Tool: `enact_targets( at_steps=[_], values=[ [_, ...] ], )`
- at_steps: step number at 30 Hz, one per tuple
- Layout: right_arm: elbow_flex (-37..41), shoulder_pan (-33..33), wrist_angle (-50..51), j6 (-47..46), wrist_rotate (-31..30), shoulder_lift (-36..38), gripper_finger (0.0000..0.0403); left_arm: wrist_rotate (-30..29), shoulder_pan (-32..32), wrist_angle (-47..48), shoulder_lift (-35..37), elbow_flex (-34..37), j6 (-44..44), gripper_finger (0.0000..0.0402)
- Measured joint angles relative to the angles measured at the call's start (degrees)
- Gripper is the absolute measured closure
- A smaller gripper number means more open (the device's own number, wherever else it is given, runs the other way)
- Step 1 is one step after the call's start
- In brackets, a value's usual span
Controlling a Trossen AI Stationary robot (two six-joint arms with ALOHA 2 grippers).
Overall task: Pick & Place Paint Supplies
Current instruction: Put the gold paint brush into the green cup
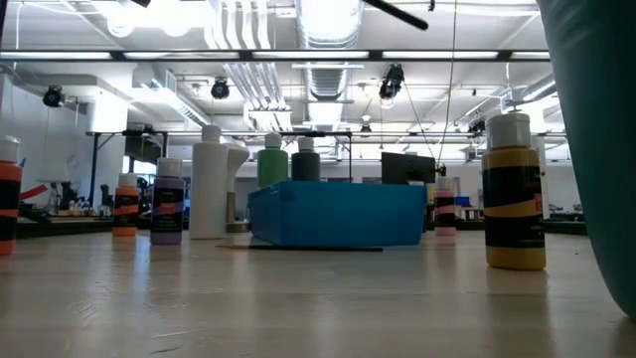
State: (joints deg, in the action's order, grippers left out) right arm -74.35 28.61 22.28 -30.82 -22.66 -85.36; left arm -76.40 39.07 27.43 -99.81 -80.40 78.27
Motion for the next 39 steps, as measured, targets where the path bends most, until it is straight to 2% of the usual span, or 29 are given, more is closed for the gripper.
enact_targets(
  at_steps=[7, 16, 23, 32, 39],
  values=[
    [5.55, -5.48, -10.56, -1.43, 14.74, 0.02, 0.0238, 0.68, -0.68, 0.03, 0.00, 0.00, 0.80, 0.0401],
    [12.99, -12.50, -22.03, -7.32, 26.81, 0.13, 0.0194, 0.79, -0.77, 0.01, 0.00, 0.00, 0.93, 0.0401],
    [16.58, -14.00, -27.98, -8.08, 28.97, 0.09, 0.0182, 0.79, -0.89, 0.00, 0.00, 0.00, 0.92, 0.0401],
    [17.36, -14.06, -30.13, -7.99, 28.71, -0.10, 0.0201, 1.22, -1.78, -0.77, 0.00, 0.00, 1.39, 0.0401],
    [17.38, -14.65, -31.15, -7.83, 28.72, -3.16, 0.0216, 3.31, -3.19, -4.91, 0.00, 0.00, 4.75, 0.0402]
  ],
)
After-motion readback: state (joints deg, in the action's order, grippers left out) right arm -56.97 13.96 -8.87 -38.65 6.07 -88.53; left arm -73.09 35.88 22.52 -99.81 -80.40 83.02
